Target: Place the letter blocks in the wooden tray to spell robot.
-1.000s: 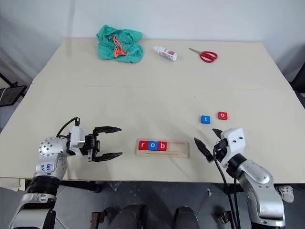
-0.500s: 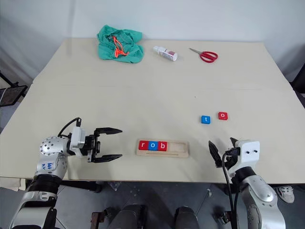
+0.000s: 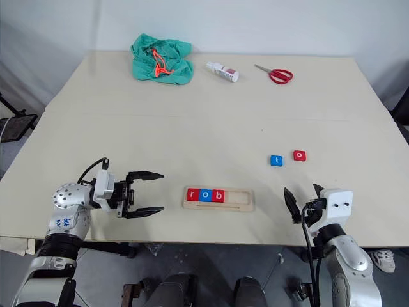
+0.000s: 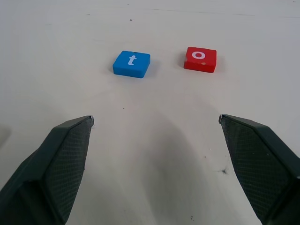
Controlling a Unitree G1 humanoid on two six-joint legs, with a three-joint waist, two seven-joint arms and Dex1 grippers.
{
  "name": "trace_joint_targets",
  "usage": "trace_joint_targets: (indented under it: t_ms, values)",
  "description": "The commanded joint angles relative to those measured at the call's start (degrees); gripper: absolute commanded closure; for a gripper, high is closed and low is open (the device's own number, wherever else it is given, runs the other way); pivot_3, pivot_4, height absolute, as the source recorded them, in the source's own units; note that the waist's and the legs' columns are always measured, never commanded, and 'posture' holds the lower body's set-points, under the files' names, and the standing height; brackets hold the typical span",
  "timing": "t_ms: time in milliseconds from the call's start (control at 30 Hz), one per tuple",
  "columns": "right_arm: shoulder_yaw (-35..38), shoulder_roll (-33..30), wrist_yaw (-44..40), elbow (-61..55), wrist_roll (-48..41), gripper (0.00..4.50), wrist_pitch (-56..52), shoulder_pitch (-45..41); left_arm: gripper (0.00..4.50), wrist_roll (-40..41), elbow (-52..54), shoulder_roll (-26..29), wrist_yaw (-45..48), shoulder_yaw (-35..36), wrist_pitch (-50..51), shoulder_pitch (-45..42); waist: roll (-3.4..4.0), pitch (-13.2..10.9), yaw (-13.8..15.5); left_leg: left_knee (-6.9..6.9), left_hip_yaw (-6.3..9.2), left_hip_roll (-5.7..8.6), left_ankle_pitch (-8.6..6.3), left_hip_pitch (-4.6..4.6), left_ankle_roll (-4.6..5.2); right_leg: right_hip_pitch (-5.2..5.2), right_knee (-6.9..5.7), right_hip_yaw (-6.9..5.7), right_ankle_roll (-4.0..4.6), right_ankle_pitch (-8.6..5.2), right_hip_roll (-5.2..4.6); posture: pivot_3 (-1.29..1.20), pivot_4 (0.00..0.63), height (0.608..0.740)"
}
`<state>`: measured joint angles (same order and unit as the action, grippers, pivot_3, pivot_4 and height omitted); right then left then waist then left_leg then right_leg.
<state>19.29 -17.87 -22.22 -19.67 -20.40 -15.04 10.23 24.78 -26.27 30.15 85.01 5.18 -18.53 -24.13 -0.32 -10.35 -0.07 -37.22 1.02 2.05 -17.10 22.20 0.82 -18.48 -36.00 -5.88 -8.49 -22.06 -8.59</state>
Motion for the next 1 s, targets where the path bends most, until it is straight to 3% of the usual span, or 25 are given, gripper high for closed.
trace_joint_targets:
  t_ms: [33,200,300,600,800,1000]
  values:
    - [0.59,-1.16,0.19,-0.81,-0.76,0.02,0.20,-1.85,0.00,0.99,0.79,0.70,0.17,0.98,-0.23,-0.09,0.00,0.00,0.00,0.00,0.00,0.00,0.00,0.00,0.00,0.00,0.00,0.00,0.00,0.00,0.00,0.00,0.150,0.740]
    - [0.33,-3.29,0.95,3.57,-1.07,0.02,-3.51,-9.80,0.00,1.13,2.89,0.33,-0.43,0.88,0.24,0.96,0.00,0.00,-0.17,-0.01,-0.01,-0.03,0.00,-0.02,0.00,0.00,-0.01,0.00,0.00,0.00,0.01,0.00,0.150,0.740]
    - [-0.50,-5.13,1.97,12.51,0.50,0.02,-4.77,-19.70,0.00,1.52,5.49,0.18,-0.92,0.80,0.89,2.97,0.01,0.00,-0.43,0.00,-0.05,-0.05,0.00,-0.04,0.00,0.00,-0.01,0.01,0.00,0.00,0.02,0.00,0.150,0.740]
    - [-4.05,-6.48,2.22,32.50,5.98,0.02,0.75,-35.59,0.00,1.88,10.55,0.47,-3.67,1.36,2.17,7.07,0.03,0.01,-0.18,0.03,0.02,0.02,0.00,0.02,0.00,-0.03,-0.01,-0.03,0.00,0.00,-0.04,0.00,0.150,0.740]
    - [-4.18,-6.62,4.03,39.39,8.52,0.02,3.62,-40.00,0.00,1.91,12.73,0.88,-5.28,1.78,2.51,9.06,0.03,0.01,-0.39,0.05,0.02,0.00,0.00,0.02,0.00,-0.05,-0.02,-0.03,0.00,0.00,-0.03,0.00,0.150,0.740]
    - [-3.50,-6.67,7.12,36.82,8.58,0.02,-1.48,-39.76,0.00,1.94,13.91,1.12,-6.63,2.04,2.49,10.34,0.04,0.01,-0.36,0.04,0.02,-0.01,0.00,0.03,0.00,-0.04,-0.02,-0.03,0.00,0.00,-0.03,0.00,0.150,0.740]
